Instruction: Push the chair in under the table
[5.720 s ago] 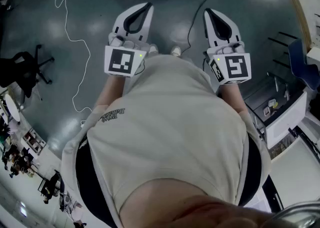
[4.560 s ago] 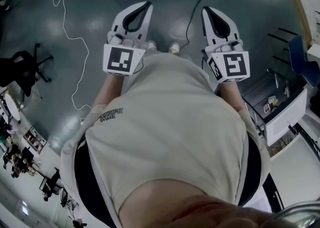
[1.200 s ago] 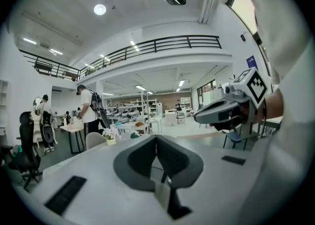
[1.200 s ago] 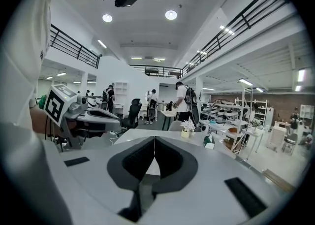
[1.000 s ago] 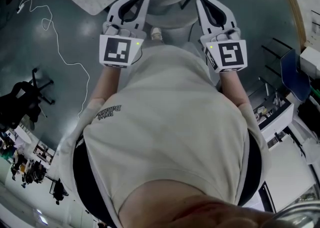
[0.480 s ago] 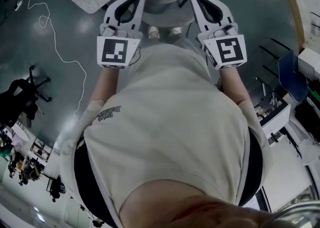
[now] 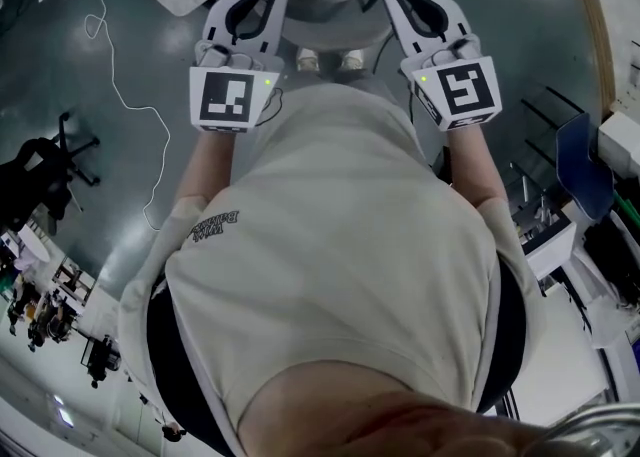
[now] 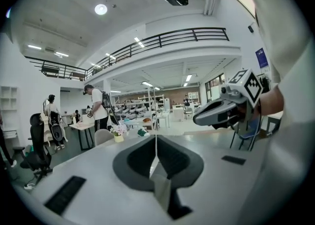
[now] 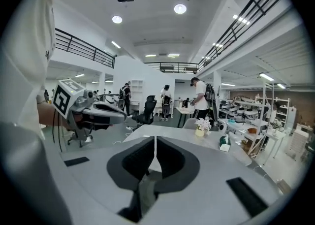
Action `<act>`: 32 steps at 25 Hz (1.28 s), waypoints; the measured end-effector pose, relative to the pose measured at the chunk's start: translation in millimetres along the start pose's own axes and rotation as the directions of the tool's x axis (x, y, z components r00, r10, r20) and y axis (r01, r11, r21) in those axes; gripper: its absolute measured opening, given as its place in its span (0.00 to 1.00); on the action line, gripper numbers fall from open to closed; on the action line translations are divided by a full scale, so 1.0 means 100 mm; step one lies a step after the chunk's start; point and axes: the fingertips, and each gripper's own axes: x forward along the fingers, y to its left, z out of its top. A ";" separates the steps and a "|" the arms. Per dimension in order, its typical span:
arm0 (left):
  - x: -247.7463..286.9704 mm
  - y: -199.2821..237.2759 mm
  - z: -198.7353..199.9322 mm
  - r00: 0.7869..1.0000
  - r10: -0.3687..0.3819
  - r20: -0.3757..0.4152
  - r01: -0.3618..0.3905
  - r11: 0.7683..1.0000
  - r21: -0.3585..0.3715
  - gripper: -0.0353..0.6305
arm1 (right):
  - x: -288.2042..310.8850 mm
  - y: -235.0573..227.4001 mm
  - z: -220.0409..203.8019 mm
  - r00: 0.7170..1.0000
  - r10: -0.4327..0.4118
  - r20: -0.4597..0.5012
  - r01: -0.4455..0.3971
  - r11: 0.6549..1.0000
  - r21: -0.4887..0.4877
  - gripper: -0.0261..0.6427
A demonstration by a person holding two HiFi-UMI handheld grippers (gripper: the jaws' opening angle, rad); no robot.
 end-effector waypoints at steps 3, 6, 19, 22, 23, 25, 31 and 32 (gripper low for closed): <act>0.11 -0.14 -0.12 0.991 -0.108 -0.074 0.113 0.991 0.066 0.07 | 0.05 0.05 -0.15 0.993 0.089 -0.083 -0.092 0.995 -0.033 0.06; 0.19 -0.38 -0.21 0.961 -0.246 -0.127 0.258 0.962 0.086 0.16 | 0.06 0.12 -0.34 0.971 0.168 -0.168 -0.181 0.981 -0.064 0.06; 0.32 -1.09 -1.54 0.670 -0.494 -0.554 0.658 0.741 0.134 0.38 | 0.13 0.37 -1.50 0.764 0.414 -0.495 -0.504 0.862 -0.058 0.39; 0.33 -1.22 -1.94 0.586 -0.501 -0.637 0.720 0.682 0.126 0.40 | 0.16 0.45 -1.86 0.704 0.438 -0.559 -0.548 0.836 -0.034 0.43; 0.33 -1.27 -2.06 0.562 -0.506 -0.654 0.736 0.666 0.117 0.40 | 0.16 0.48 -1.98 0.684 0.449 -0.575 -0.561 0.828 -0.021 0.44; 0.35 -1.37 -2.27 0.524 -0.532 -0.665 0.757 0.649 0.077 0.42 | 0.19 0.55 -2.20 0.647 0.487 -0.587 -0.583 0.812 0.032 0.46; 0.46 -1.60 -2.84 0.447 -0.562 -0.696 0.793 0.608 0.019 0.43 | 0.28 0.63 -2.76 0.566 0.516 -0.643 -0.623 0.778 0.075 0.48; 0.45 -1.62 -2.94 0.428 -0.553 -0.715 0.802 0.598 0.018 0.43 | 0.28 0.64 -2.85 0.552 0.517 -0.654 -0.632 0.771 0.076 0.48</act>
